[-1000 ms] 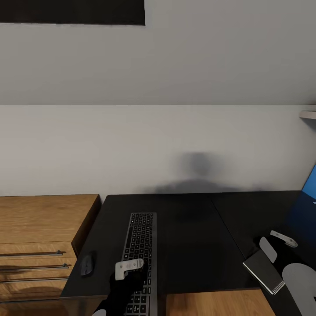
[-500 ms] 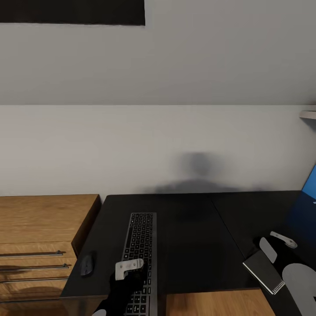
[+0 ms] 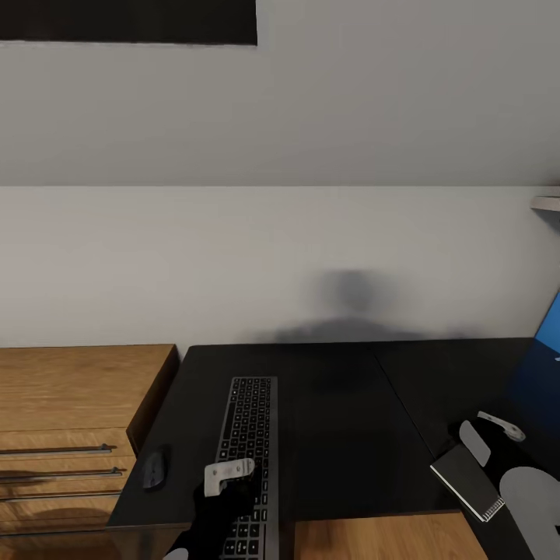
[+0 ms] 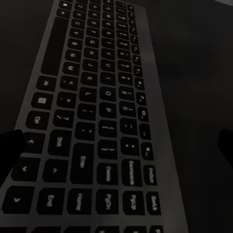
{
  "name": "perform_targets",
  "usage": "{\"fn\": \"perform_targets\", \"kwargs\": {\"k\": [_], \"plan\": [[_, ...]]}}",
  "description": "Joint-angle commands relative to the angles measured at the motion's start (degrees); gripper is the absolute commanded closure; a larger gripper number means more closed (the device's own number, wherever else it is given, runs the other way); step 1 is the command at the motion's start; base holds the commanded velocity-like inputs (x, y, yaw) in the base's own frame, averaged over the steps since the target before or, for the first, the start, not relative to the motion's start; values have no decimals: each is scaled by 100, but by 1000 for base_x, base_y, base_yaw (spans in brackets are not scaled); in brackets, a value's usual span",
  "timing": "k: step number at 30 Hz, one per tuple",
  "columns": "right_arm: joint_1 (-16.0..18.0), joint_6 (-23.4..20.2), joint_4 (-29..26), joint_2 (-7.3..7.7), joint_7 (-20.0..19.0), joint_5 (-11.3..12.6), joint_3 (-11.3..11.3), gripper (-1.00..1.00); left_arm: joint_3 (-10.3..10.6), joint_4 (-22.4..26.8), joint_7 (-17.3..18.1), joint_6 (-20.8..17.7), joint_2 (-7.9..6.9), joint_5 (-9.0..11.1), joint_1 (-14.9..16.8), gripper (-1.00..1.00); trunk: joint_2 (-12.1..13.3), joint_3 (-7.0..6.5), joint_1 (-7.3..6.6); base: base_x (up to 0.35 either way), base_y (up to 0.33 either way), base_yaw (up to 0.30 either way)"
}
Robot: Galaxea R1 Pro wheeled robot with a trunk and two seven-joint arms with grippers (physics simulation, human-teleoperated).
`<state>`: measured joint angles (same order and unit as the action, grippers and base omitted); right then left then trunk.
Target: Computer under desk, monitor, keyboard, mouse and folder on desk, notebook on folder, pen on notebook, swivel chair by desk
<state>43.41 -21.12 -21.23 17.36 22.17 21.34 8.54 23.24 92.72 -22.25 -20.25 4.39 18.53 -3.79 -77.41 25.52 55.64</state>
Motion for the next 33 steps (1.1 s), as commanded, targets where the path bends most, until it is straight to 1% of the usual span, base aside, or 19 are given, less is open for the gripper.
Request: {"fn": "perform_targets", "kwargs": {"k": [1,6,14,24,33], "plan": [[1,-20,-13,-1,33,56,-1,-100,5,10,-42,-14,0,55,1,-100,-3,5,0,0,0,0],[1,-23,-13,-3,33,55,-4,-100,5,10,-42,-14,0,55,1,-100,-3,5,0,-75,0,0],[1,-24,-13,-4,33,55,-9,-100,5,10,-42,-14,0,55,1,-100,-3,5,0,-186,0,0],[1,-24,-16,-4,33,55,-10,-100,5,10,-42,-14,0,55,1,-100,-3,5,0,-63,0,0],[1,-24,-20,-5,33,55,-10,-100,5,10,-42,-14,0,55,1,-100,-3,5,0,-10,0,0]]}}
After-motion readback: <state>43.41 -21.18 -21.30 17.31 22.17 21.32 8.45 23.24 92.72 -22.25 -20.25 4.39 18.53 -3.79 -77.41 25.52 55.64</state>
